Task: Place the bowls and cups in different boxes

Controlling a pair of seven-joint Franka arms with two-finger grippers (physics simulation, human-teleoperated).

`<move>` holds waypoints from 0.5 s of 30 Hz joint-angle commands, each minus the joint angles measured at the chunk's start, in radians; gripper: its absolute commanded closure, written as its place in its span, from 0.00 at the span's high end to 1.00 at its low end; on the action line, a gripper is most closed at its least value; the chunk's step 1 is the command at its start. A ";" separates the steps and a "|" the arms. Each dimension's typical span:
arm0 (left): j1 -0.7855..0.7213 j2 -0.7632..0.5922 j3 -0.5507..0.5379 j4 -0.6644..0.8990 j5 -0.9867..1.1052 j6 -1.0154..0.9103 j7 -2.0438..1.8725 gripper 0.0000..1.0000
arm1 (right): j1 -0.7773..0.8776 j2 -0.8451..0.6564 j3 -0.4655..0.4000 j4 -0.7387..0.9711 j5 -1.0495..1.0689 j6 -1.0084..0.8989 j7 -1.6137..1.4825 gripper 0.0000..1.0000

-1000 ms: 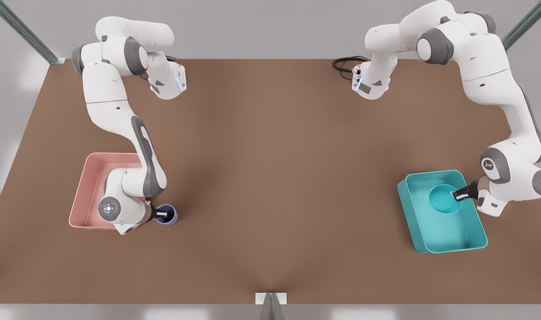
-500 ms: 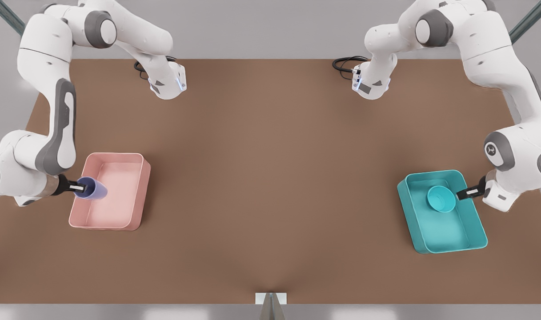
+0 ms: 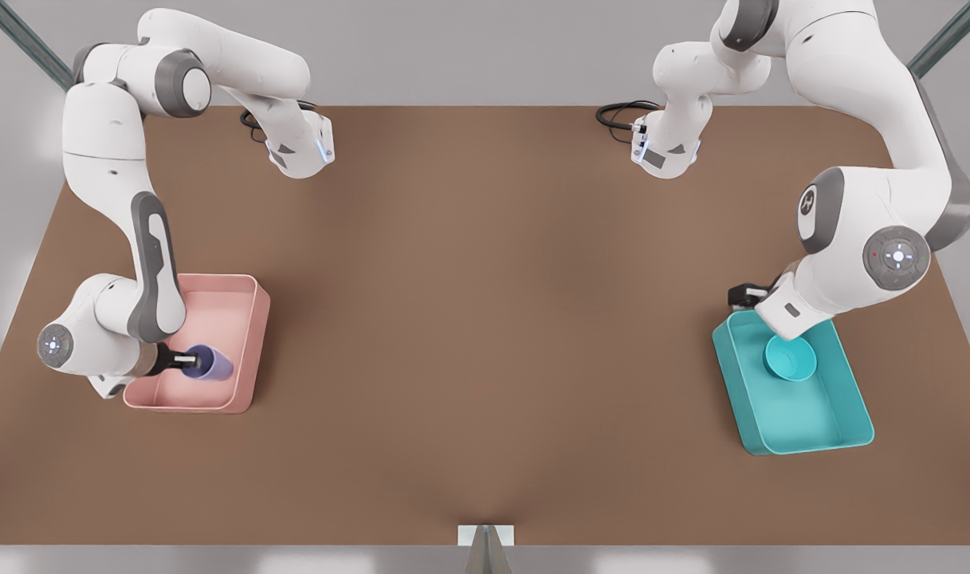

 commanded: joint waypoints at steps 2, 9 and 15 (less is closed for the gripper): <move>0.000 -0.001 0.000 0.000 0.001 -0.047 -0.032 1.00 | 0.000 -0.002 0.000 -0.006 0.021 0.023 -0.174 1.00; 0.002 0.000 0.000 0.000 0.004 -0.047 -0.031 1.00 | 0.000 -0.045 0.026 0.005 0.026 -0.078 -0.165 1.00; 0.003 0.000 0.000 0.000 0.008 -0.047 -0.031 1.00 | 0.098 -0.229 0.026 0.213 -0.135 -0.608 0.178 1.00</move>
